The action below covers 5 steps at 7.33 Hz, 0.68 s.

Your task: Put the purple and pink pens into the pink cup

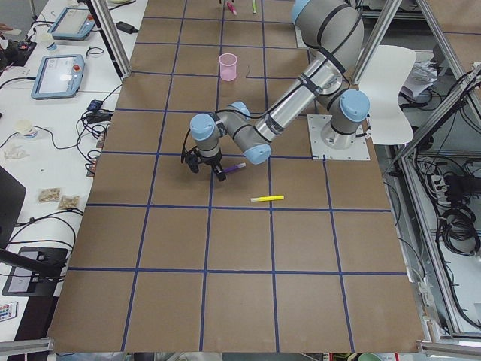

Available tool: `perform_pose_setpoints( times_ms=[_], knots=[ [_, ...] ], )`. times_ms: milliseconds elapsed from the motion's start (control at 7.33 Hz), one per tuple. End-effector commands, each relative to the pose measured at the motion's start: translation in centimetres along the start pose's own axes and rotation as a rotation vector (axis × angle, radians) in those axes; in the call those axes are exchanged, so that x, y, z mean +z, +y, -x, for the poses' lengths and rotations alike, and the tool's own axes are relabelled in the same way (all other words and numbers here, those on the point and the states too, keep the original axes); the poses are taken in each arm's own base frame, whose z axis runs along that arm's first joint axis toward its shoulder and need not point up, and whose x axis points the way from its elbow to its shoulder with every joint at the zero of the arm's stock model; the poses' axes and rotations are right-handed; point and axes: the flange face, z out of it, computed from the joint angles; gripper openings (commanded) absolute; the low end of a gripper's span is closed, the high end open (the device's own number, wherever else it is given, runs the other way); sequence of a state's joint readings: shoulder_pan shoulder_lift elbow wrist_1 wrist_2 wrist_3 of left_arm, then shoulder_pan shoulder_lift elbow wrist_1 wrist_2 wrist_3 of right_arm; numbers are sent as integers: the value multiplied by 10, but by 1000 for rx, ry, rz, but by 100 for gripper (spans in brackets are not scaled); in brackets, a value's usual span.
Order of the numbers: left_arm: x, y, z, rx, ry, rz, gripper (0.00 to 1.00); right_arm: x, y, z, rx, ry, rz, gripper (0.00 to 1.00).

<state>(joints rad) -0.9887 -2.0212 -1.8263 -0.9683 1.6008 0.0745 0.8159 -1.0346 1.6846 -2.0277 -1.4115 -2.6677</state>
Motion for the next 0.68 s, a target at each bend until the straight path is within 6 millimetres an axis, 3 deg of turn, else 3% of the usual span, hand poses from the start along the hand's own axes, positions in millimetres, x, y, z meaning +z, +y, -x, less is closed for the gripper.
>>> perform_pose_setpoints(
  times_ms=[0,136,409,545],
  knots=[
    [6,1,0,-12,-3,13,83,3,-2,2,-4,-2,-1,65],
    [6,1,0,-10,-3,13,83,2,-2,2,-6,-4,2,51],
    [10,0,-1,-12,1,21,61,-4,1,1,-2,4,37,19],
    [10,0,-1,-10,-1,21,54,-5,1,2,1,2,45,11]
  ],
)
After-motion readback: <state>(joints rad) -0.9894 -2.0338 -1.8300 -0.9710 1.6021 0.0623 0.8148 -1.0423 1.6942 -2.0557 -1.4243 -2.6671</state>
